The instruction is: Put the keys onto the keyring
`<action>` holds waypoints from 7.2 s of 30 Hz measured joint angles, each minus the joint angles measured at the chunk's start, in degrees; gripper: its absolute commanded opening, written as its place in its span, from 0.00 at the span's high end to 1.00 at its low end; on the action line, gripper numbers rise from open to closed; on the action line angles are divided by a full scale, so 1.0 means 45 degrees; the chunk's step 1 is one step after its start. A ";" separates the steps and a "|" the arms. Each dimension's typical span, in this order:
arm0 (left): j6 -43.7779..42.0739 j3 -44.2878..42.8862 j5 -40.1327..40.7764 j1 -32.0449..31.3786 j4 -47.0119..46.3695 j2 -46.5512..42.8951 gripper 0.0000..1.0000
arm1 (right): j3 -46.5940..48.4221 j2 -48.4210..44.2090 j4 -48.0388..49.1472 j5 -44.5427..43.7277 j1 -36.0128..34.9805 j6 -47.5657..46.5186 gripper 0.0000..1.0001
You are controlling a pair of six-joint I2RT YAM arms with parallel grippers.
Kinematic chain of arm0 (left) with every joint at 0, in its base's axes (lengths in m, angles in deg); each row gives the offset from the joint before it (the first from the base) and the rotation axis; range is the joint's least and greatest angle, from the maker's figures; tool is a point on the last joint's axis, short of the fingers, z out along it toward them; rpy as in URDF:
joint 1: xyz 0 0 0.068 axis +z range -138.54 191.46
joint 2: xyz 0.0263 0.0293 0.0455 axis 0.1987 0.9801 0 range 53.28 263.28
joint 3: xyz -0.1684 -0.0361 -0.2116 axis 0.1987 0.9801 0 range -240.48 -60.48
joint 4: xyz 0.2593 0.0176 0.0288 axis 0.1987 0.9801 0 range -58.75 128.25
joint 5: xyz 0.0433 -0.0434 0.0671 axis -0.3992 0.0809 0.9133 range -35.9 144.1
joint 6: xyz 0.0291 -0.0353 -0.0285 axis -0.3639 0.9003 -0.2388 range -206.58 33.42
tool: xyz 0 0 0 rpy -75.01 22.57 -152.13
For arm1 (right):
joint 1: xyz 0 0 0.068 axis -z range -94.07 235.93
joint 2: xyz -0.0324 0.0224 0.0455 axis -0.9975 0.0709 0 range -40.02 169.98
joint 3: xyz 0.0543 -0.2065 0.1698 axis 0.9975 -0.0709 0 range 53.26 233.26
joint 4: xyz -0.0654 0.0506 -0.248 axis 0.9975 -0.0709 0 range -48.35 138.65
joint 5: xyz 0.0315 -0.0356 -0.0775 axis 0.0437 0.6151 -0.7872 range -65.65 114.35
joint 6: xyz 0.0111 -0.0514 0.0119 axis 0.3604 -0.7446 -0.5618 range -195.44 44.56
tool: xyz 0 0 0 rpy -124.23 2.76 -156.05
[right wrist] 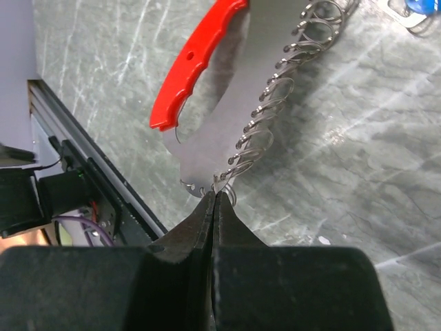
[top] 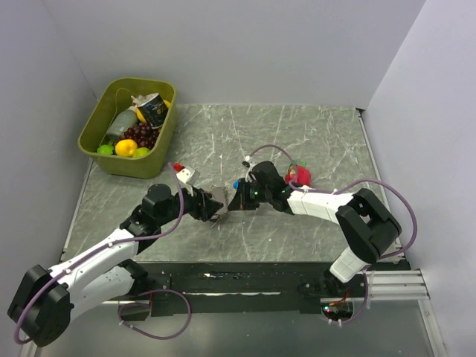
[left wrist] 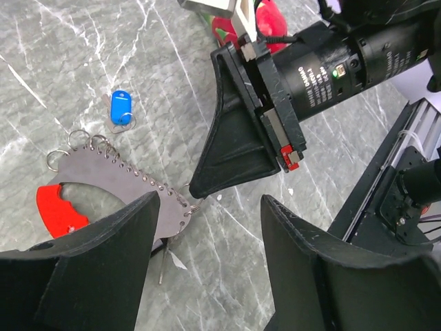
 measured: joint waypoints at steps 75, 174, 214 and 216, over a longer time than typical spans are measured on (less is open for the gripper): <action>0.0369 -0.0092 0.3084 0.0000 0.0957 -0.1933 0.35 | -0.0908 -0.5464 -0.3823 -0.0918 -0.1025 -0.1360 1.00; 0.1098 -0.6105 0.2560 -0.2351 0.6674 0.9097 0.87 | -0.4240 -0.7223 -0.3793 -0.1957 0.1875 -0.0826 0.05; -0.2929 -0.9447 -0.1321 -0.2385 1.0278 0.5532 0.99 | -0.2472 -0.8412 -0.0359 0.3240 0.2118 -0.6411 0.26; -0.3031 -0.9462 -0.1681 -0.2380 1.0200 0.5105 0.99 | -0.2351 -0.8335 0.0015 0.3920 0.2132 -0.6407 0.28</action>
